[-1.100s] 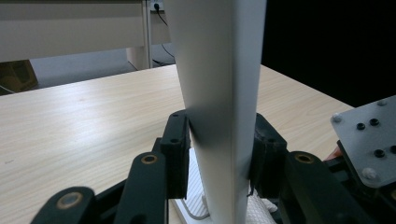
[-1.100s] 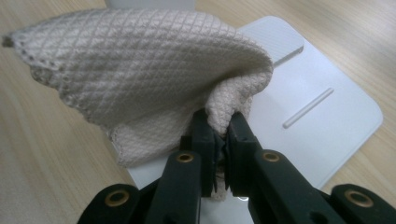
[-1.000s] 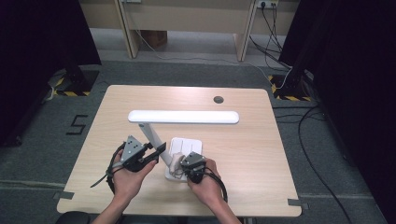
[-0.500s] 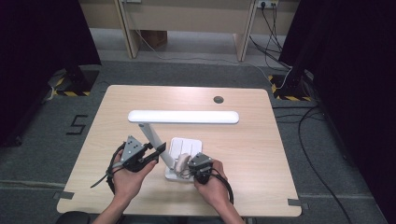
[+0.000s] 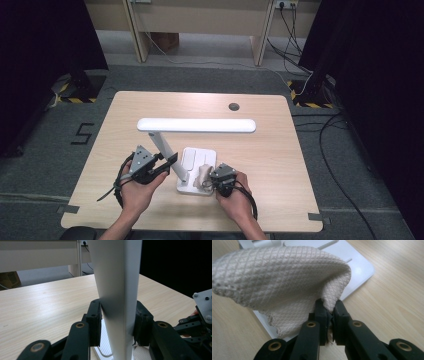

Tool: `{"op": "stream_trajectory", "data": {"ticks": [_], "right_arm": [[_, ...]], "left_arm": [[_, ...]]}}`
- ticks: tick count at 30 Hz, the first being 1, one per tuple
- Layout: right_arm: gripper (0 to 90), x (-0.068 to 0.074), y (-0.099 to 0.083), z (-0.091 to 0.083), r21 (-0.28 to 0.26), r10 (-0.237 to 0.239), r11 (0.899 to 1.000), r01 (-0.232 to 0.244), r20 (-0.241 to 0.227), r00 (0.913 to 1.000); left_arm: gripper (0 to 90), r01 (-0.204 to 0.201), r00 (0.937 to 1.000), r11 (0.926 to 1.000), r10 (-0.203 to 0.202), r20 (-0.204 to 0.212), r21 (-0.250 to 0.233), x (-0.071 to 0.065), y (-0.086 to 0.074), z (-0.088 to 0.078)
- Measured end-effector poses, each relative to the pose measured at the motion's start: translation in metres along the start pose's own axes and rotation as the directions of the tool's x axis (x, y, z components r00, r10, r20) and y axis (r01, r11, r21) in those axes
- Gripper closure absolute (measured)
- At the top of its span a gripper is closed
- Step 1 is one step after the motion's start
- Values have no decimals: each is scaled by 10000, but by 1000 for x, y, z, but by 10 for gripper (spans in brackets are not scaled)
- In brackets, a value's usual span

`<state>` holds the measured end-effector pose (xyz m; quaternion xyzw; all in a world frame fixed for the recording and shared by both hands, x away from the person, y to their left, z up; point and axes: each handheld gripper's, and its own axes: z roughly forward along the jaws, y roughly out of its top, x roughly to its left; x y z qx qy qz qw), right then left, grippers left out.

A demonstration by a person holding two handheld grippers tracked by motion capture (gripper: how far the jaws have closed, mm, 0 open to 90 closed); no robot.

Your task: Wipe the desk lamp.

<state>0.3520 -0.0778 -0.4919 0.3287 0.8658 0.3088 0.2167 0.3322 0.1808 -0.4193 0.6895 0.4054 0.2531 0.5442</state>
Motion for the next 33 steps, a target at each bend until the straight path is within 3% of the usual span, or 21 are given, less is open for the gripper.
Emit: {"op": "stream_trajectory", "data": {"ticks": [3, 10, 18, 21, 26, 33], "right_arm": [[851, -2, -3, -1, 91, 222, 9997, -223, 73, 9997], [851, -8, 2, -4, -249, 352, 9991, -350, 87, 9993], [852, -12, 44, -2, -1378, 398, 9897, -390, 28, 9992], [851, -11, 58, 4, -1557, 332, 9872, -335, -48, 9994], [851, -2, 72, 17, -1351, 92, 9907, -144, -396, 9992], [851, 5, 71, 32, -1121, 35, 9936, -158, -1090, 9940]], "left_arm": [[638, 15, 10000, 10000, -15, 10, -15, 0, 0, 0], [639, 84, 10000, 9999, -84, 9, -80, 0, -1, 0], [637, 60, 10000, 10000, -60, 21, -48, 0, 0, 0], [637, 40, 10000, 10000, -40, 26, -36, 0, 0, 0], [637, 31, 10000, 10000, -31, 38, -22, 1, 0, 0], [636, -29, 10000, 10000, 29, 34, 5, 0, 0, 0]]}}
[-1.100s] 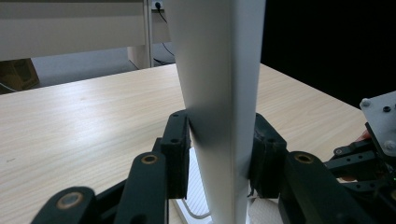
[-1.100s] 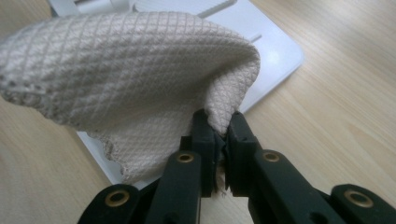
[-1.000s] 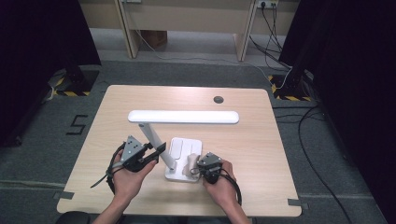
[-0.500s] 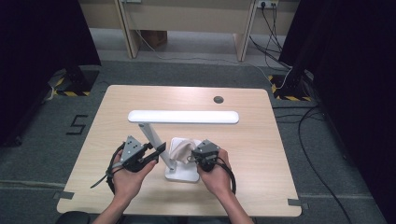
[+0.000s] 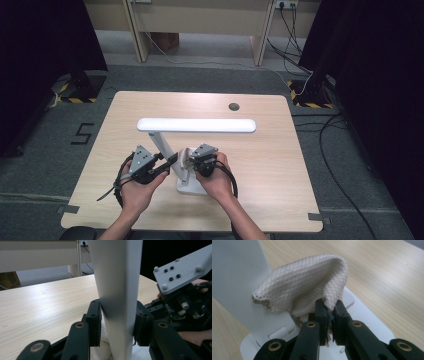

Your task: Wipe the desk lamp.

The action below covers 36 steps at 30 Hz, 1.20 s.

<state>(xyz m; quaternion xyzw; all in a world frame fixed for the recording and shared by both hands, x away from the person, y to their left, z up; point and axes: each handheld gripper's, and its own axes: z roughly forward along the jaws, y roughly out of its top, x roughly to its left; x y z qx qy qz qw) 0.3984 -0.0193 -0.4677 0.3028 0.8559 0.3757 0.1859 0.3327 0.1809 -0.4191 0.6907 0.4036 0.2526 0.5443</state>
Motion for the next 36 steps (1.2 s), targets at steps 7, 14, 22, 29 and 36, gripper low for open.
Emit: {"op": "stream_trajectory", "data": {"ticks": [7, 14, 22, 29, 36], "right_arm": [[851, 4, -6, 7, 338, -95, 9994, 102, -207, 9997], [851, 6, -13, 9, 533, -214, 9983, 227, -241, 9995], [851, 1, -20, 1, 679, -165, 9975, 171, -100, 9998], [851, -2, -26, -3, 800, -123, 9967, 123, -7, 9999], [851, -8, -31, -8, 930, -42, 9957, 23, 209, 9998]], "left_arm": [[636, 9, 10000, 10000, -9, 0, -10, 0, 0, 0], [637, 29, 10000, 10000, -29, 11, -13, 0, 0, 0], [637, 33, 10000, 10000, -33, 3, -32, 0, 0, 0], [637, 36, 10000, 10000, -36, 12, -26, 0, 0, 0], [636, 60, 10000, 10000, -60, 8, -41, 0, -1, 0]]}}
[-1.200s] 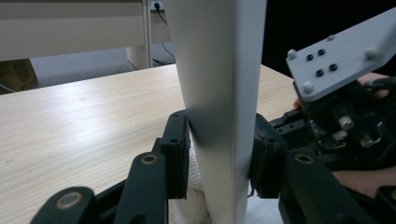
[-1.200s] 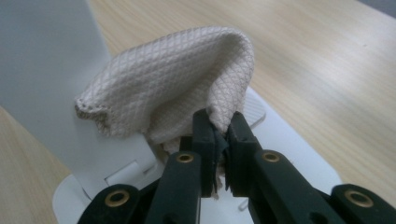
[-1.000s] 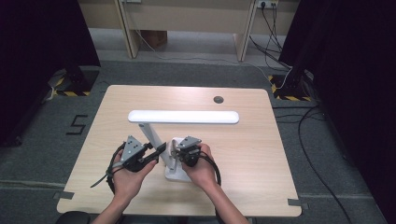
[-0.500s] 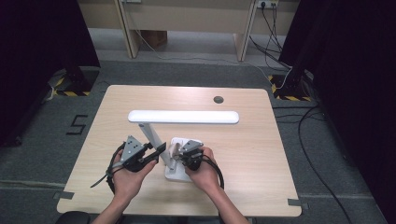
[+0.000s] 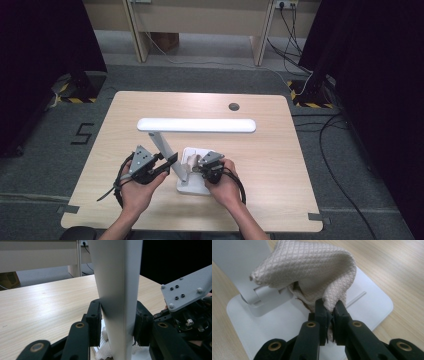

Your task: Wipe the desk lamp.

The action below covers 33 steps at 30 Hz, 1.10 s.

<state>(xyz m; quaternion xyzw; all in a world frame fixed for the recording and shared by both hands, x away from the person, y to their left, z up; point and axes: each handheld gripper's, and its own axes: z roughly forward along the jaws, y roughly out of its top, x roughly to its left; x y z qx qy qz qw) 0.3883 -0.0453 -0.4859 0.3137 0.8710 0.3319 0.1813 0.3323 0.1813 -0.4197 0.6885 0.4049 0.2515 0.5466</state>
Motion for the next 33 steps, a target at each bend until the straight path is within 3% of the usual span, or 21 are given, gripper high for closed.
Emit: {"op": "stream_trajectory", "data": {"ticks": [13, 24, 29, 33], "right_arm": [[851, -13, -12, -7, 120, 143, 9998, -148, 399, 9991], [850, -28, -22, -14, 213, 541, 9982, -562, 872, 9947], [850, -32, -13, -18, 12, 740, 9972, -745, 1036, 9919], [850, -31, 4, -18, -447, 582, 9975, -543, 922, 9940]], "left_arm": [[637, 4, 10000, 10000, -4, -5, -6, 0, 0, 0], [637, 55, 10000, 10000, -55, 6, -68, 0, -1, 0], [636, 57, 10000, 9999, -57, 5, -86, 0, -1, 0], [635, 39, 10000, 10000, -39, 16, -65, 0, -1, 0]]}}
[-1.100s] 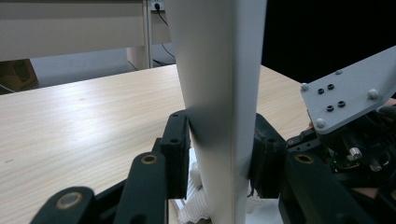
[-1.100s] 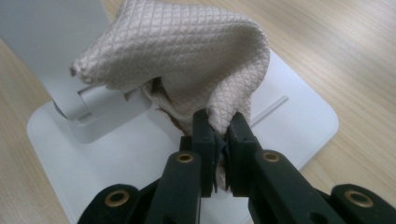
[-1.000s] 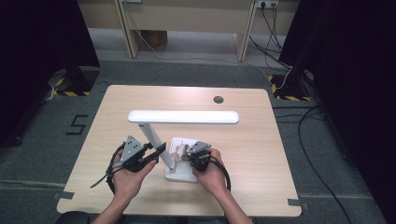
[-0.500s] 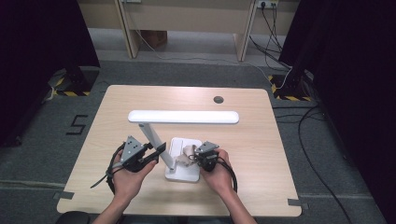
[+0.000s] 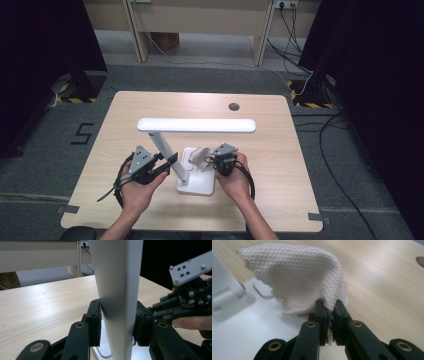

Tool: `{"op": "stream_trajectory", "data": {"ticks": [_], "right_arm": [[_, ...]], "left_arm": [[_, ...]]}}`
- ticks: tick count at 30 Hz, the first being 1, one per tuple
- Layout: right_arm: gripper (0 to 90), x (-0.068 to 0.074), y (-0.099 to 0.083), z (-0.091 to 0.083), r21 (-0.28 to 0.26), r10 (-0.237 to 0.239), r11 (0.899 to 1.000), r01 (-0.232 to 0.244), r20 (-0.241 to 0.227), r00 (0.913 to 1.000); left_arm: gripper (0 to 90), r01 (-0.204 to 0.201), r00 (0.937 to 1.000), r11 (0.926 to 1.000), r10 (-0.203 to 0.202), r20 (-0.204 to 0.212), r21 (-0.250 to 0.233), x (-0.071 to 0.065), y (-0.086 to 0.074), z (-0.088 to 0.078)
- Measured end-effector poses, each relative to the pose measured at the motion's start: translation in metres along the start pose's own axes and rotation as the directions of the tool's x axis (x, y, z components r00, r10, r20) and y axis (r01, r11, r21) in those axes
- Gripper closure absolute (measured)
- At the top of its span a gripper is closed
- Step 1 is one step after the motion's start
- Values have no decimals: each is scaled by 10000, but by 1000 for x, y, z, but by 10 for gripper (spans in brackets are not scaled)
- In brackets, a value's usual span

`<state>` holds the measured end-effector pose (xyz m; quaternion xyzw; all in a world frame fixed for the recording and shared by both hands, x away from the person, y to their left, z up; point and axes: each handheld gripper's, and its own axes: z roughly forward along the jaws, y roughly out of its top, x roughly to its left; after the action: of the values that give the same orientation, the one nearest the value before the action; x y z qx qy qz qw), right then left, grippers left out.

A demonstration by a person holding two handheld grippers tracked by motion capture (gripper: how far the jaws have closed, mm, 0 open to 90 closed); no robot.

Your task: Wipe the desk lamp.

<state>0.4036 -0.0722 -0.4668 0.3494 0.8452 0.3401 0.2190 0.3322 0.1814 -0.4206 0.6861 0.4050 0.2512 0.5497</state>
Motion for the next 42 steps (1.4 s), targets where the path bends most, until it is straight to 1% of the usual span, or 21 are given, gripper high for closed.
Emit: {"op": "stream_trajectory", "data": {"ticks": [4, 6, 7, 9, 10, 12, 14, 15, 17, 18, 20, 22, 24, 27, 28, 29, 31, 39, 40, 41, 42], "right_arm": [[850, 9, 16, 5, -338, -116, 9994, 110, -178, 9998], [850, 16, 23, 8, -396, -12, 9992, -2, -350, 9994], [850, 18, 26, 10, -437, -93, 9990, 75, -408, 9991], [849, 25, 30, 15, -349, -171, 9993, 151, -562, 9983], [849, 27, 31, 19, -313, -350, 9990, 331, -634, 9974], [849, 31, 32, 25, -117, -479, 9988, 471, -815, 9955], [849, 33, 31, 30, -5, -558, 9984, 560, -901, 9944], [849, 34, 29, 33, 51, -495, 9987, 502, -947, 9943], [849, 34, 26, 36, 115, -566, 9983, 579, -939, 9940], [849, 35, 24, 37, 242, -429, 9987, 453, -938, 9947], [849, 33, 22, 38, 230, -593, 9978, 614, -839, 9947], [849, 33, 21, 37, 370, -417, 9983, 447, -790, 9960], [849, 31, 21, 37, 331, -630, 9973, 657, -757, 9951], [849, 31, 20, 37, 366, -620, 9972, 647, -720, 9955], [849, 31, 19, 37, 398, -523, 9977, 552, -701, 9962], [849, 30, 18, 37, 373, -646, 9970, 673, -682, 9956], [849, 29, 17, 37, 375, -655, 9970, 679, -609, 9960], [849, 19, 10, 32, 549, -560, 9968, 573, -259, 9981], [849, 19, 9, 31, 585, -423, 9973, 435, -230, 9988], [849, 17, 8, 31, 539, -520, 9971, 530, -205, 9984], [849, 16, 6, 30, 575, -406, 9975, 415, -165, 9990]], "left_arm": [[635, -6, 10000, 10000, 6, 7, -3, 0, 0, 0], [635, -12, 10000, 10000, 12, 17, 10, 0, 0, 0], [634, -21, 10000, 10000, 21, 18, 14, 0, 0, 0], [635, -16, 10000, 10000, 16, 15, 2, 0, 0, -1], [635, -22, 10000, 10000, 22, 3, 27, 0, 0, -1], [635, -10, 10000, 10000, 10, 6, 24, 0, 0, -1], [635, -8, 10000, 10000, 8, 7, 27, 0, 0, 0], [635, -2, 10000, 10000, 2, 13, 31, 0, 0, 0], [635, -4, 10000, 10000, 4, 19, 36, 0, 0, 0], [634, -12, 10000, 10000, 12, 23, 39, 0, 0, 0], [635, -15, 10000, 10000, 15, 25, 11, 0, 0, 0], [635, -9, 10000, 10000, 9, 17, 6, 0, 0, 0], [635, 1, 10000, 10000, -1, 4, 22, 0, 0, 0], [636, 32, 10000, 10000, -32, 10, -19, 0, 0, 0], [636, 22, 10000, 10000, -22, 10, -19, 0, 0, 0], [636, 20, 10000, 10000, -20, 10, -15, 0, 0, 0], [636, 31, 10000, 10000, -31, 7, 8, 0, 0, -1], [636, 49, 10000, 10000, -49, 17, -28, 0, 0, 0], [636, 48, 10000, 10000, -47, 16, -24, 0, 0, 0], [636, 29, 10000, 10000, -29, 4, 0, 0, 0, 0], [636, 29, 10000, 10000, -29, 6, 1, 0, 0, 0]]}}
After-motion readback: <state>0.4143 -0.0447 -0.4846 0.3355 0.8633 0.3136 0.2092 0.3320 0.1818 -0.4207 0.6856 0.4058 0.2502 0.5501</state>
